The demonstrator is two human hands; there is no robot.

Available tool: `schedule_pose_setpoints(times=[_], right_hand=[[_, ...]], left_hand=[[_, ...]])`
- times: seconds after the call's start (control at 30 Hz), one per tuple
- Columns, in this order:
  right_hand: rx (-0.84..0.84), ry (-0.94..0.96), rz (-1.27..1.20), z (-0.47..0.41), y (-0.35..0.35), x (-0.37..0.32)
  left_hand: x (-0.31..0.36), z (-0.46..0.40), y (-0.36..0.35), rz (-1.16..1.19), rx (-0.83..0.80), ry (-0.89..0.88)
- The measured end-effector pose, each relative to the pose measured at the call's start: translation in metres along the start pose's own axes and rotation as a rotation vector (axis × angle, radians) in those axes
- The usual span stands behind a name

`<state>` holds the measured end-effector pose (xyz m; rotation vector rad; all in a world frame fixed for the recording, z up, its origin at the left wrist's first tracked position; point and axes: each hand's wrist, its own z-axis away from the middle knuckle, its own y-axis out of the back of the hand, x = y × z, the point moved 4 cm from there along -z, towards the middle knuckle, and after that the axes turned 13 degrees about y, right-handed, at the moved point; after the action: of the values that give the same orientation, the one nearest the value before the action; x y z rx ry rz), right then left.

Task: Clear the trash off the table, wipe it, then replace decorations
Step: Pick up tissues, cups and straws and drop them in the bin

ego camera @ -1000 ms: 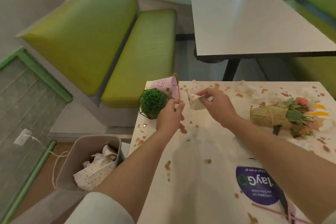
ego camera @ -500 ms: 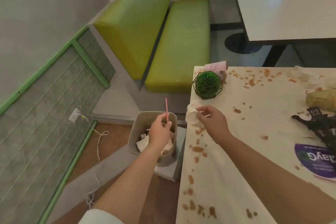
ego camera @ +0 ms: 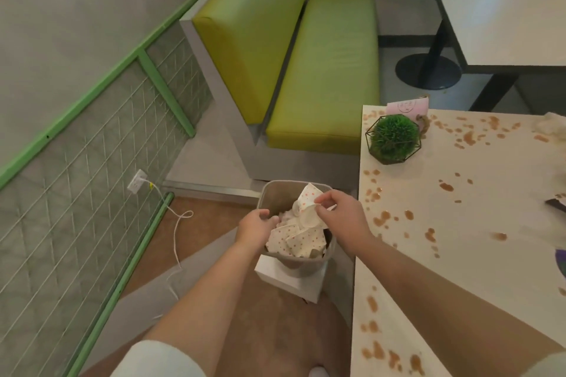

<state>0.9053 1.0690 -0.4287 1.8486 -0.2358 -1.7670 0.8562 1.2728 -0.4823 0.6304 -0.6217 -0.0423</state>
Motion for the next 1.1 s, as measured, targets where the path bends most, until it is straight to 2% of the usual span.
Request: schedule_pose_setpoints(times=[0.27, 0.47, 0.63, 0.83, 1.1], right_hand=[[-0.022, -0.039, 0.067, -0.03, -0.041, -0.02], [-0.152, -0.076, 0.077, -0.022, -0.06, -0.015], [-0.054, -0.113, 0.005, 0.011, -0.032, 0.0], [0.193, -0.208, -0.101, 0.054, 0.045, 0.023], [0.404, -0.276, -0.13, 0.114, 0.149, 0.06]], left_hand=[[-0.012, 0.001, 0.024, -0.035, 0.135, -0.057], [-0.002, 0.011, 0.021, -0.024, 0.107, -0.114], [0.014, 0.028, -0.003, -0.078, 0.038, -0.193], [0.051, 0.075, -0.063, -0.133, -0.093, -0.317], [0.097, 0.152, -0.164, -0.266, -0.267, -0.502]])
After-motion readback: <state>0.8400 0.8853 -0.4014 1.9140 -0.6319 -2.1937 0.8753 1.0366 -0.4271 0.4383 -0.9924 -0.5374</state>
